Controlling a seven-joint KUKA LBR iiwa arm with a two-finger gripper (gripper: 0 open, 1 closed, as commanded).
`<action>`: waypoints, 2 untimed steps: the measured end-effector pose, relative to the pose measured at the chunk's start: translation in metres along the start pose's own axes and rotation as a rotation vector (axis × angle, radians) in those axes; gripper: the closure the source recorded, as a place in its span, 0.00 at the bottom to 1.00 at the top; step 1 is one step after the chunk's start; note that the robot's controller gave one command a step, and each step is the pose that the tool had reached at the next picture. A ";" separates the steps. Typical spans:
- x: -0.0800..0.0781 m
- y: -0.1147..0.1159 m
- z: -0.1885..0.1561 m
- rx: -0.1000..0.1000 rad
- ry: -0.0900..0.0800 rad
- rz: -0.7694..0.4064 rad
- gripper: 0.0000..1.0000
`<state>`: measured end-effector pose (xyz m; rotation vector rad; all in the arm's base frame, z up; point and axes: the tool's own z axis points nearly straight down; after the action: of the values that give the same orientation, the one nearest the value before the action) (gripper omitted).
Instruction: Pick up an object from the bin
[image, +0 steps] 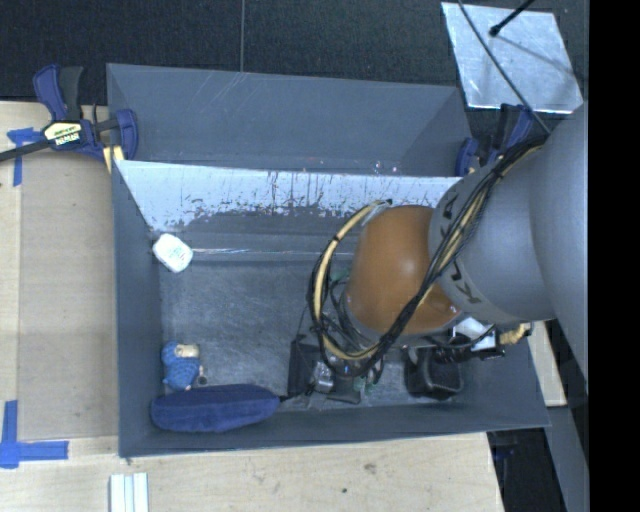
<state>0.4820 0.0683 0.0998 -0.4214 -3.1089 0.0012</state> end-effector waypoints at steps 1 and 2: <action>-0.008 -0.020 0.031 0.000 0.000 0.092 0.00; -0.009 -0.020 0.031 0.000 0.000 0.092 0.00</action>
Offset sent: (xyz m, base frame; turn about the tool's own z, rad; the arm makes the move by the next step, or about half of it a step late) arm 0.0031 -0.0201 -0.0298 0.0935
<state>0.4851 0.0472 0.0690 -0.5645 -3.0866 0.0015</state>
